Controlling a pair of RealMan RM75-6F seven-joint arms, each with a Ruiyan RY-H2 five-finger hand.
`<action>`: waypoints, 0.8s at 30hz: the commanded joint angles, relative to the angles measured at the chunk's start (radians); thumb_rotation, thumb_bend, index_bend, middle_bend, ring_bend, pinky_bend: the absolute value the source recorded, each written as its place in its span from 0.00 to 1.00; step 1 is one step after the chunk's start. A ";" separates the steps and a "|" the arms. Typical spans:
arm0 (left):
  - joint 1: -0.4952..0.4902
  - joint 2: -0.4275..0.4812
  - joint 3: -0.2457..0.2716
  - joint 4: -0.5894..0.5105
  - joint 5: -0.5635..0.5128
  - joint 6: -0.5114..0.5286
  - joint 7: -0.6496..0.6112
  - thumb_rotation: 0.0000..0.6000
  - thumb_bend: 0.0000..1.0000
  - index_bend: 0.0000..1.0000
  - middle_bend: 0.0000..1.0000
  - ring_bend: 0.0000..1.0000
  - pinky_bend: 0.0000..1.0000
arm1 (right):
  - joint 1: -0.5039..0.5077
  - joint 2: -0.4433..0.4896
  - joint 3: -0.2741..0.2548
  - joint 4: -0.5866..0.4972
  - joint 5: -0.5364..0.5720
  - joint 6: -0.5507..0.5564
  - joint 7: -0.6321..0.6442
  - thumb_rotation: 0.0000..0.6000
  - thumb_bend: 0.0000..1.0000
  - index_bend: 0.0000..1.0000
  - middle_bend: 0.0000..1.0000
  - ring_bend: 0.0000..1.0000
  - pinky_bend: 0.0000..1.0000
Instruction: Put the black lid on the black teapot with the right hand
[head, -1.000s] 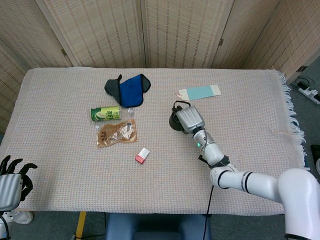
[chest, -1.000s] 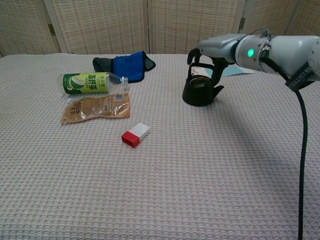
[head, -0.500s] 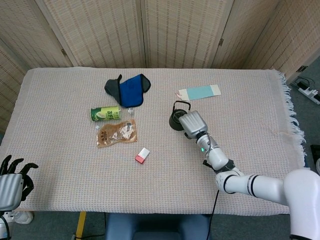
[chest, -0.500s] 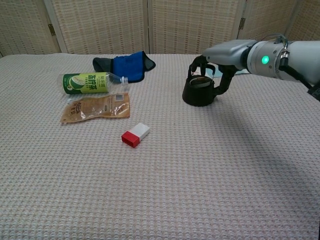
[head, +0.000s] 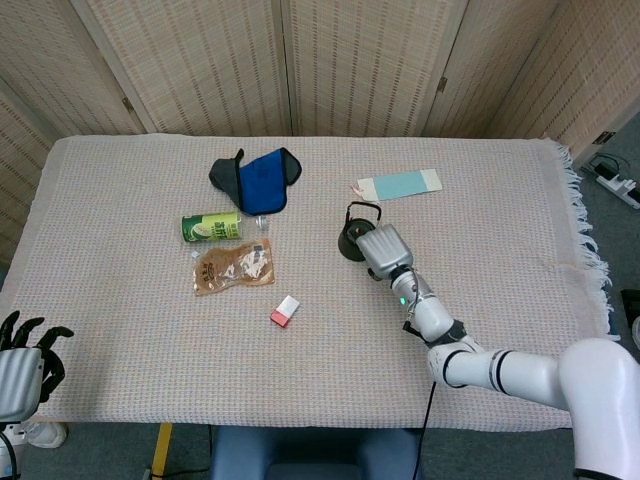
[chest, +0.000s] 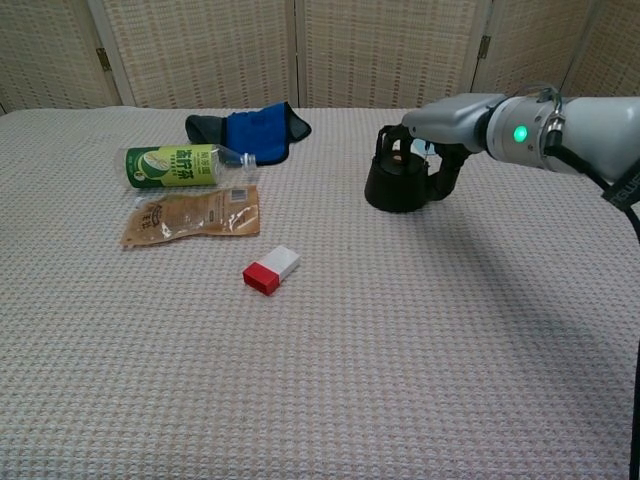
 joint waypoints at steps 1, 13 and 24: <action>0.000 0.001 -0.002 0.003 -0.001 0.001 -0.004 1.00 0.34 0.37 0.18 0.16 0.05 | -0.027 0.048 0.007 -0.060 -0.041 0.046 0.027 1.00 0.33 0.17 0.30 0.85 0.84; -0.013 0.002 -0.012 0.013 -0.002 -0.012 -0.017 1.00 0.34 0.36 0.18 0.16 0.05 | -0.304 0.331 -0.122 -0.421 -0.310 0.381 0.112 1.00 0.33 0.17 0.30 0.35 0.43; -0.042 -0.023 -0.012 0.003 0.002 -0.048 0.016 1.00 0.34 0.33 0.18 0.16 0.05 | -0.646 0.424 -0.256 -0.462 -0.620 0.747 0.325 1.00 0.33 0.17 0.23 0.14 0.18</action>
